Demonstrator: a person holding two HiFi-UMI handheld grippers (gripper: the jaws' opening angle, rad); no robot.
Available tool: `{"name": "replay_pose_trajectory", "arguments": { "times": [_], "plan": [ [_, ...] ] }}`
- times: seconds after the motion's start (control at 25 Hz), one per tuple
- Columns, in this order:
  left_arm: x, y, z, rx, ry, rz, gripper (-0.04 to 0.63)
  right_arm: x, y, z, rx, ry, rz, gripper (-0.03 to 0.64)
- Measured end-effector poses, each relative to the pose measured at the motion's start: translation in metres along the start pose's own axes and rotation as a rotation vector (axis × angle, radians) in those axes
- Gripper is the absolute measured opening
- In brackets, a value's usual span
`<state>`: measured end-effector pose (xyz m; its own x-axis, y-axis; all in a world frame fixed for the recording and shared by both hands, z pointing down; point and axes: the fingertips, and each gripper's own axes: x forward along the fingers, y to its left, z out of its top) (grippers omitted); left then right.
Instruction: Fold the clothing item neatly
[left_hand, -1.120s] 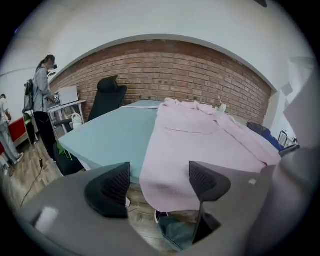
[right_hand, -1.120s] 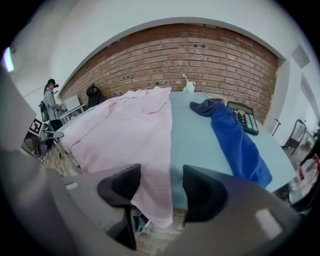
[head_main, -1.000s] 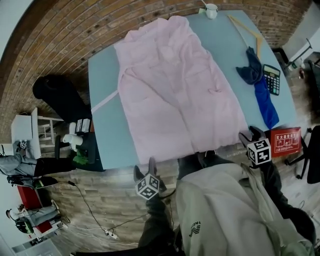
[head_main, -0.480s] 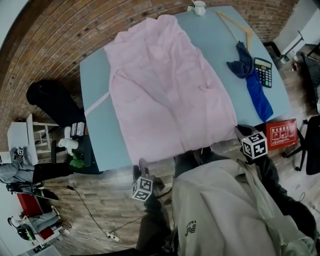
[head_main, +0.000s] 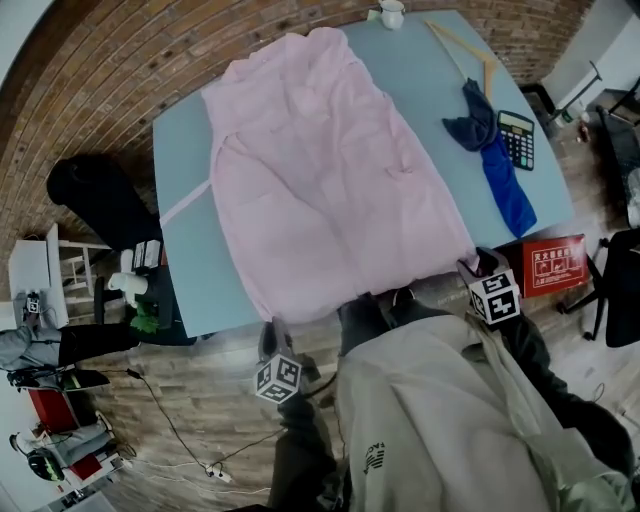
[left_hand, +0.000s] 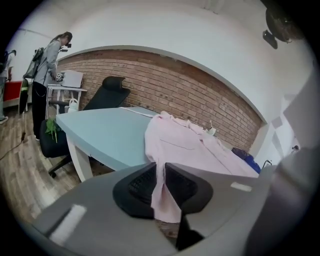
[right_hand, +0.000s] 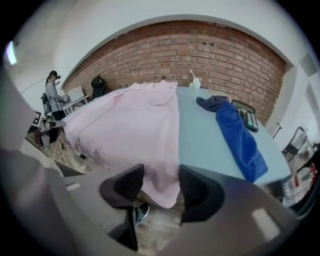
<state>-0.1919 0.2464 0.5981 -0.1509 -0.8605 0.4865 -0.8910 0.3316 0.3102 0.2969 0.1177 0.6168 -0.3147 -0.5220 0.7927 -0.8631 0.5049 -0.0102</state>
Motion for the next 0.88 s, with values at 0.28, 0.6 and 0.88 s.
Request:
{"name": "replay_pose_trajectory", "arguments": {
  "times": [0.28,0.6,0.88],
  "plan": [
    [-0.006,0.015,-0.023,0.020,0.022,0.048,0.218,-0.015,0.002,-0.020,-0.064,-0.021,-0.092,0.225],
    [0.016,0.003,-0.047,0.037,0.101,-0.013,0.307,0.007,-0.015,-0.037,0.041,-0.088,0.001,0.224],
    [0.005,0.008,-0.037,0.016,0.069,0.023,0.018,0.003,0.011,-0.019,-0.058,-0.097,0.072,0.030]
  ]
}}
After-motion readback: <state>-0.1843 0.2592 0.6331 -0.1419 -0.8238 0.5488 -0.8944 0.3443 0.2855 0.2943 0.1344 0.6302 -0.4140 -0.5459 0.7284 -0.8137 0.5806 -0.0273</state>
